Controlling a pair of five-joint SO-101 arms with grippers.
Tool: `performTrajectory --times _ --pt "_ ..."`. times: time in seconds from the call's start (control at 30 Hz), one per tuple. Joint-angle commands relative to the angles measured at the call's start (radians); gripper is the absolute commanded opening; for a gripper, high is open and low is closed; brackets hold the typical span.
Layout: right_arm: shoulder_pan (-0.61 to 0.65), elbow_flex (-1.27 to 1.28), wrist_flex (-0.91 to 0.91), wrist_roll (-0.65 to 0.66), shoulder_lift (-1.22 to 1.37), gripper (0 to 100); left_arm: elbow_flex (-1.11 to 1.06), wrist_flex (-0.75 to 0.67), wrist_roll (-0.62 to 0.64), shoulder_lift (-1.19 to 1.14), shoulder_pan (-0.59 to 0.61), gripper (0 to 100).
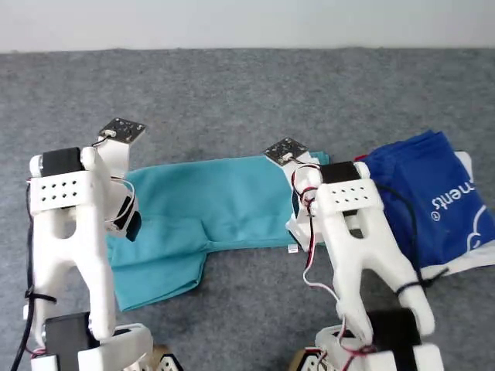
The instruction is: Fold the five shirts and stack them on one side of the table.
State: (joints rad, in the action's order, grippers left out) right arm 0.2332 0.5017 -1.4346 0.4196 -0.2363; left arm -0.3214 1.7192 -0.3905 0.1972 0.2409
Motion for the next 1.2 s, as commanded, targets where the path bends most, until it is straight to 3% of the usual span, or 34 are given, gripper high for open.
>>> performTrajectory --times 0.0,0.33,0.47,0.63,0.77,1.17 --pt "0.002 -0.041 -0.062 -0.008 -0.108 20.8 0.036 0.011 -0.008 0.029 0.006 13" --pt "-0.036 -0.077 -0.105 -0.006 -0.45 21.1 0.042 0.035 -0.005 0.143 0.0 13" --pt "-0.222 -0.166 -0.105 -0.006 -0.601 21.1 0.021 0.034 -0.006 0.342 0.006 13" --pt "-0.547 -0.178 -0.124 -0.011 -0.727 20.9 -0.087 0.026 -0.012 0.589 -0.002 13" --pt "-0.664 -0.087 -0.166 -0.009 -0.743 20.9 -0.266 -0.104 -0.012 0.747 -0.002 13" --pt "-0.673 0.031 -0.214 -0.009 -0.753 20.9 -0.842 -0.459 -0.011 1.163 0.006 13"
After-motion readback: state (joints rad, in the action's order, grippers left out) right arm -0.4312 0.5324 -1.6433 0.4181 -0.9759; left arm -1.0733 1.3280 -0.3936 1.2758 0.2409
